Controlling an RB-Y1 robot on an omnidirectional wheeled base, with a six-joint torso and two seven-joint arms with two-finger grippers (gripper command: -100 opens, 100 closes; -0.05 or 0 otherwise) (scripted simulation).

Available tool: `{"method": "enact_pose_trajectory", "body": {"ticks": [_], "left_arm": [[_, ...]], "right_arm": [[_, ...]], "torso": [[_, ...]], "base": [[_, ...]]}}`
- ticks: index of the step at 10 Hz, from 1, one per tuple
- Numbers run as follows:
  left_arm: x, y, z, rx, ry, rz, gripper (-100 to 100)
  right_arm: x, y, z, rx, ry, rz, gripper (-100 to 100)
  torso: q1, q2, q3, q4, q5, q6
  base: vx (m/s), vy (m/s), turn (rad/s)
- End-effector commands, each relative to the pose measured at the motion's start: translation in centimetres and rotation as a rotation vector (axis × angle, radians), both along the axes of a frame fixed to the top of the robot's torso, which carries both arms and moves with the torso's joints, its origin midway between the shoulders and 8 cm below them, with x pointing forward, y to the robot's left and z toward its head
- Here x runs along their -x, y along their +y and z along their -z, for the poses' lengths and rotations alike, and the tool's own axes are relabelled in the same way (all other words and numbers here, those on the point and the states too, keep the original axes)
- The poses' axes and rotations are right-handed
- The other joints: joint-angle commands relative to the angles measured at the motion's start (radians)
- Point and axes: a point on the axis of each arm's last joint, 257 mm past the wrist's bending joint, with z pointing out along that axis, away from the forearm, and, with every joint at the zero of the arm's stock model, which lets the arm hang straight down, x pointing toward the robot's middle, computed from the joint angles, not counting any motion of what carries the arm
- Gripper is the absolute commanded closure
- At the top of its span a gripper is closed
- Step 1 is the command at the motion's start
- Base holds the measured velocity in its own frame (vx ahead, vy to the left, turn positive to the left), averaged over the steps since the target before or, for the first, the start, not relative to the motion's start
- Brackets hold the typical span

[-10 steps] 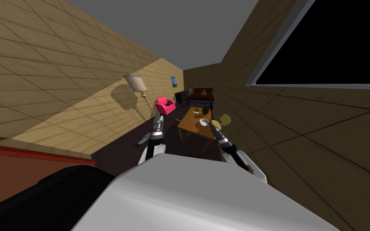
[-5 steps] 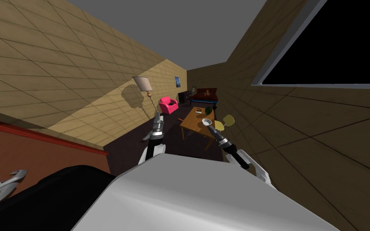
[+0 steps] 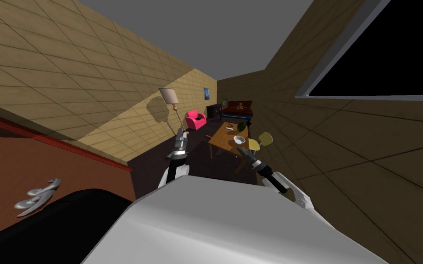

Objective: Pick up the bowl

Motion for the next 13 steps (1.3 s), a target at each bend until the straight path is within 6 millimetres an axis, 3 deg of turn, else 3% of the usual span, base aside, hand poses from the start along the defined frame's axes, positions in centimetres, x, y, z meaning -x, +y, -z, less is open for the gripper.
{"method": "enact_pose_trajectory", "body": {"ticks": [1,5,9,13], "left_arm": [[0.0,0.0,0.0,0.0,0.0,0.0,0],[0.0,0.0,0.0,0.0,0.0,0.0,0],[0.0,0.0,0.0,0.0,0.0,0.0,0],[0.0,0.0,0.0,0.0,0.0,0.0,0]], "right_arm": [[-0.2,-0.8,1.6,0.043,0.029,0.009,-100],[-0.2,-4.5,6.6,0.2,0.114,0.025,-100],[0.0,-6.8,9.0,0.28,0.16,0.038,-100],[0.9,-11.8,13.3,0.433,0.249,0.064,-100]], "torso": [[0.0,0.0,0.0,0.0,0.0,0.0],[0.001,-0.001,-0.001,0.0,0.0,0.0],[0.0,-0.002,-0.001,0.0,0.0,0.001],[0.001,-0.004,-0.002,-0.001,0.0,0.0]], "base": [[-0.029,0.027,0.08],[-0.016,0.037,0.13],[0.005,0.023,0.059],[0.028,0.04,0.132]]}}
